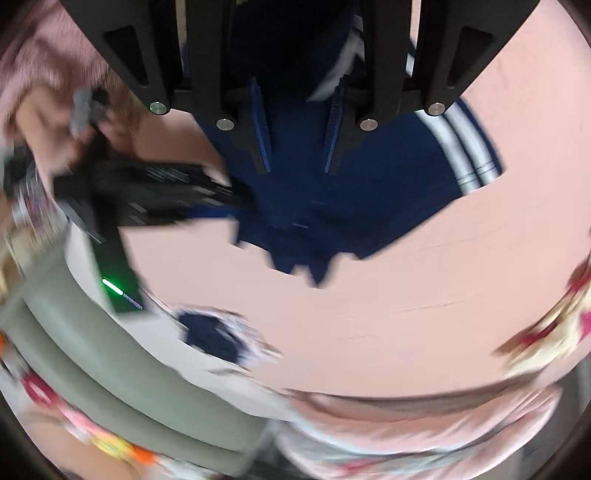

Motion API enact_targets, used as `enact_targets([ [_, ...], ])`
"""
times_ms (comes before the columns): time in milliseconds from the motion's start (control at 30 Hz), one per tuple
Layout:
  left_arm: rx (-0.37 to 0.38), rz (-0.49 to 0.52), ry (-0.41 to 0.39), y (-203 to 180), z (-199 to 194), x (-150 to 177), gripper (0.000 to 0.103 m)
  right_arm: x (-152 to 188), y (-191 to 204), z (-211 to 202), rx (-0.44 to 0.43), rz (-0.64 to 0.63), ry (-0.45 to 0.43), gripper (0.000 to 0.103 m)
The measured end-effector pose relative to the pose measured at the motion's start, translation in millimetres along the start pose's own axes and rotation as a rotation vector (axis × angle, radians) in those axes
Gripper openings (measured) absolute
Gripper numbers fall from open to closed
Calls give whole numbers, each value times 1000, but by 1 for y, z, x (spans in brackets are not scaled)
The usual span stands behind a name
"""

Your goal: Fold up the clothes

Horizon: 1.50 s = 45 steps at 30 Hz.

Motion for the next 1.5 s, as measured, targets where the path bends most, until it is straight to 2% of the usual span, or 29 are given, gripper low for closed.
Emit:
enact_targets([
  [67, 9, -52, 42, 2, 24, -13, 26, 2, 0, -2, 26, -16, 7, 41],
  [167, 102, -59, 124, -5, 50, -16, 26, 7, 3, -3, 55, -37, 35, 41],
  [300, 116, -15, 192, -18, 63, -7, 26, 9, -4, -7, 75, -21, 43, 41],
  [367, 103, 18, 170, -27, 62, -6, 19, 7, -10, -18, 68, 15, 4, 41],
  [400, 83, 30, 143, -29, 58, -8, 6, 6, -13, -24, 58, 39, -25, 41],
  [467, 28, 45, 65, -31, 40, -11, 5, 1, -20, -41, 34, 88, -97, 41],
  [567, -52, 15, -55, -21, 0, -19, 3, -6, -21, -58, 14, 117, -183, 41],
  [667, -128, -52, -126, 9, -39, -24, 3, -21, -8, -62, 5, 42, -181, 41],
  [800, -252, -160, -100, 55, -42, -19, 3, -55, 16, -61, 47, -64, -172, 41],
  [867, -285, -231, -51, 75, -32, -8, 3, -70, 22, -51, 72, -82, -146, 41],
  [933, -326, -268, 12, 91, -20, 5, 3, -81, 18, -44, 101, -67, -156, 41],
  [1000, -359, -256, 50, 98, -9, 14, 4, -82, 13, -37, 49, -40, -174, 41],
  [1100, -408, -241, 78, 107, -2, 20, 6, -76, 9, -20, 9, -27, -148, 41],
  [1267, -345, -289, -3, 112, -18, 12, 7, -71, -1, -4, 77, -56, -79, 41],
  [1433, -284, -271, -69, 104, -24, 4, 6, -66, 10, 0, -140, -107, -1, 41],
  [1500, -275, -270, -63, 104, -19, 4, 6, -65, 20, 11, -154, -143, 17, 41],
])
Point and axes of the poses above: each gripper's, at about its wrist camera, not at the fingertips, and z roughly the way its jaws point, y to its left, x to its underside, the point moved 3 cm from there along z, roughly the way its jaws point, and after that the axes turned 1 degree about -z, right-handed, at the moved point
